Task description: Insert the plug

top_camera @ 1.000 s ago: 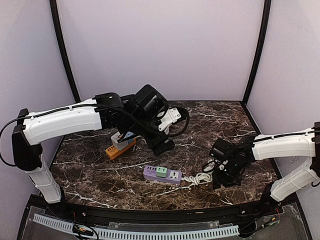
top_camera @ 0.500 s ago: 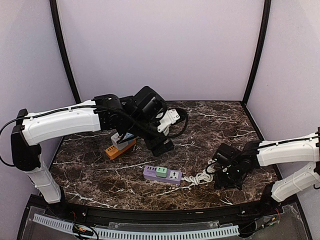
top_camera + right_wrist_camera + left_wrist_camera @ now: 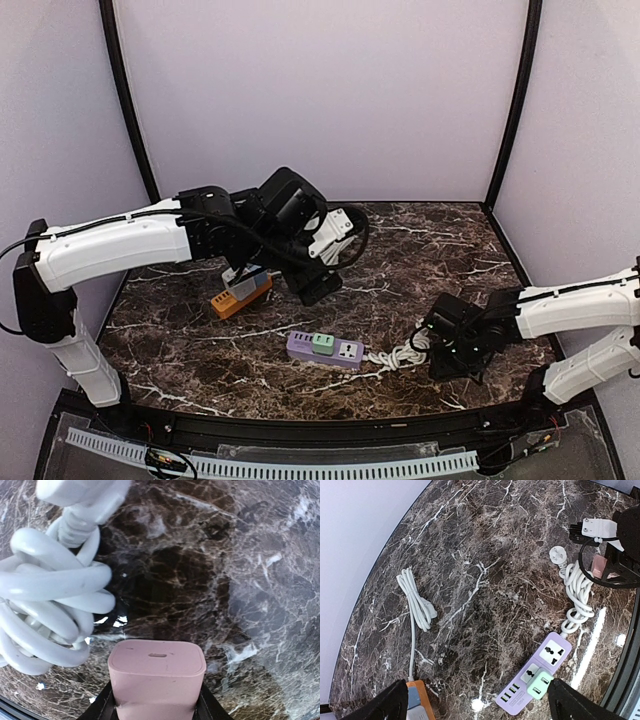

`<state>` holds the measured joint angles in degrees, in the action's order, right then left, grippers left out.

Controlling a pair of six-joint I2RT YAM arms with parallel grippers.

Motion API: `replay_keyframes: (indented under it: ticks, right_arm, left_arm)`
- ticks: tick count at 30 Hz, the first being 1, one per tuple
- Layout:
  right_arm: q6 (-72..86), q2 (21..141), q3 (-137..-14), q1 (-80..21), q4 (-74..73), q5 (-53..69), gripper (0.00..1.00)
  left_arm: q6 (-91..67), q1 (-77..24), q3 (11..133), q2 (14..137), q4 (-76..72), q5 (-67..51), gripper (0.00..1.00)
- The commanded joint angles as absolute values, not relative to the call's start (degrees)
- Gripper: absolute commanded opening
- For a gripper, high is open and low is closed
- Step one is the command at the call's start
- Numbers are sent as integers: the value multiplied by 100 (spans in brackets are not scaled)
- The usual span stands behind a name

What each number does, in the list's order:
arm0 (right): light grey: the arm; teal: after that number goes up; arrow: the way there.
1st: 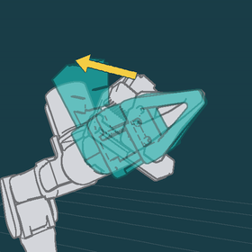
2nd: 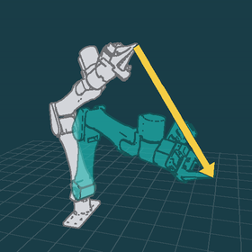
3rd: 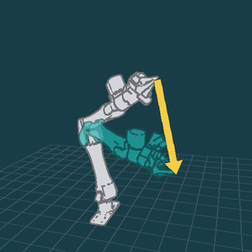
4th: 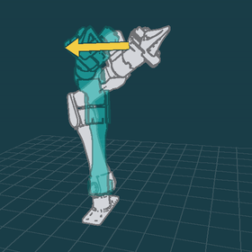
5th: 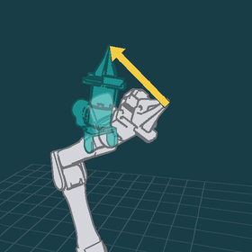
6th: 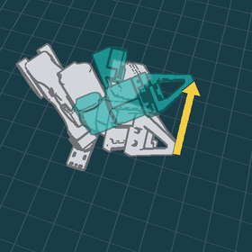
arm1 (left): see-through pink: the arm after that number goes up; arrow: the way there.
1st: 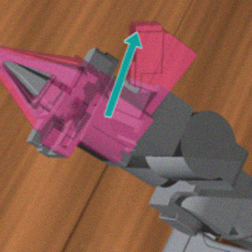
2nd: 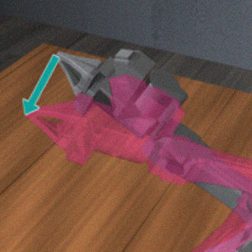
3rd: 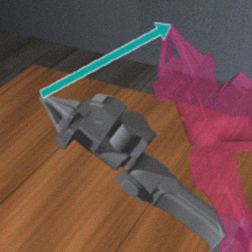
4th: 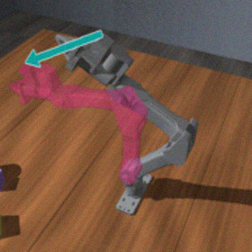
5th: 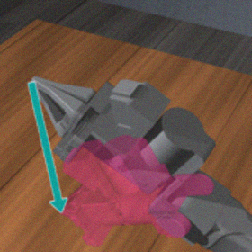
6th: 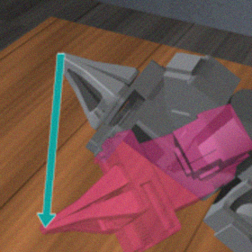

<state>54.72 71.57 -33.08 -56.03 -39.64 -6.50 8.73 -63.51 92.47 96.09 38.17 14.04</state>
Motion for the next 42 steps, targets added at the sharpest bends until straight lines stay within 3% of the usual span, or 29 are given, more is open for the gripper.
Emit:
replay_keyframes:
  ticks: [1, 8, 13, 21, 28, 42]
  right_arm:
    - [5428, 7026, -3407, -5685, -3821, -821, 16]
    - [5323, 6211, -3833, -5684, -4409, -1265, 7]
    - [5185, 5663, -4138, -5687, -4584, -1634, 0]
    - [4252, 5450, -4650, -5687, -3907, -1719, 0]
    - [3140, 5073, -4498, -5686, -2705, -1062, 0]
    - [1813, 5350, -4692, -5687, -1819, -34, 0]
  left_arm:
    - [826, -6337, 9226, 9285, 3908, 1784, 99]
    - [176, -6309, 10110, 9433, 4781, 1817, 99]
    - [-703, -5800, 10653, 9537, 5353, 750, 99]
    - [-1254, -5127, 10426, 9445, 5274, -1128, 99]
    - [-1936, -4843, 10288, 9579, 4642, -2808, 95]
    - [-2589, -4843, 10087, 10054, 3801, -4016, 80]
